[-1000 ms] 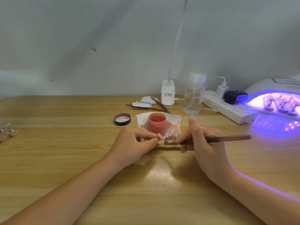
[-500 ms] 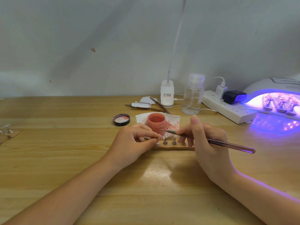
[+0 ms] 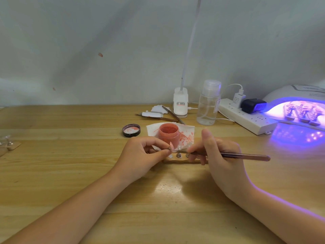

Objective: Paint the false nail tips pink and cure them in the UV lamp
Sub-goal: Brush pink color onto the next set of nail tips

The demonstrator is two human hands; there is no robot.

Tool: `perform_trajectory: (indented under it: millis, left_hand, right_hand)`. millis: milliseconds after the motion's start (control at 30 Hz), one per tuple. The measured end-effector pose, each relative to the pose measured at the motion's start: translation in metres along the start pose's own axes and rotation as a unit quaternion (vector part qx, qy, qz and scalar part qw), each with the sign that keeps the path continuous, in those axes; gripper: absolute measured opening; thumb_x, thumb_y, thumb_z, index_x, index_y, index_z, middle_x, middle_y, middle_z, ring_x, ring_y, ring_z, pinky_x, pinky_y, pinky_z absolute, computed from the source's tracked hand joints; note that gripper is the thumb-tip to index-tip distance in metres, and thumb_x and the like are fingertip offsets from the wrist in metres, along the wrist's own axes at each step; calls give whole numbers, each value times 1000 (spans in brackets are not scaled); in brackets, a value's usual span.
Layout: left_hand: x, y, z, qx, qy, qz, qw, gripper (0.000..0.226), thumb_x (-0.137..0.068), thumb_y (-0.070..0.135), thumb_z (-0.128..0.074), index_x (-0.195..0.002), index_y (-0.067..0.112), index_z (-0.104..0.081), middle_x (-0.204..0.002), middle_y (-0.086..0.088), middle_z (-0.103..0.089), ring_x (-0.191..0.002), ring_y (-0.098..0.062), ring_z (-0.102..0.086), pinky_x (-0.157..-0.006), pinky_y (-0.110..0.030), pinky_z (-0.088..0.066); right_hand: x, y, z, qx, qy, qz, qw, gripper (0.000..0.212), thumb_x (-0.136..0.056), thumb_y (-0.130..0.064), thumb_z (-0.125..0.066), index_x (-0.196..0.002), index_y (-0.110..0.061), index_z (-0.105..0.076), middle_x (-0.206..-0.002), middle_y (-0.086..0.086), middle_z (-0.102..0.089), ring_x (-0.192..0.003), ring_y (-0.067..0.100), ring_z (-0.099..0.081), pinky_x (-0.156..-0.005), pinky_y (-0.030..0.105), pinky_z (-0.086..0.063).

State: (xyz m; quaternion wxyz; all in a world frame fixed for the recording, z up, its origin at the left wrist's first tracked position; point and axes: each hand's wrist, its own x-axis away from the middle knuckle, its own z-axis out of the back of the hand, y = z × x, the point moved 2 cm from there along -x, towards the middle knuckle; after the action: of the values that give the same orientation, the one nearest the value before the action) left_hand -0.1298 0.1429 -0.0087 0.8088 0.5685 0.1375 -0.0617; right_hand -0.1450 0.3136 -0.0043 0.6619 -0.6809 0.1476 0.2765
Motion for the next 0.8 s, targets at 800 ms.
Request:
perform_trajectory:
  millis: [800]
  left_hand:
    - [0, 3, -1, -3, -6, -10, 1000, 16, -72, 10, -74, -69, 25, -70, -60, 16, -65, -54, -4, -46, -52, -9, -38]
  right_hand:
    - [-2, -2, 0, -20, 48, -15, 999, 49, -89, -40, -43, -55, -15, -68, -51, 5, -63, -47, 8, -56, -52, 16, -43]
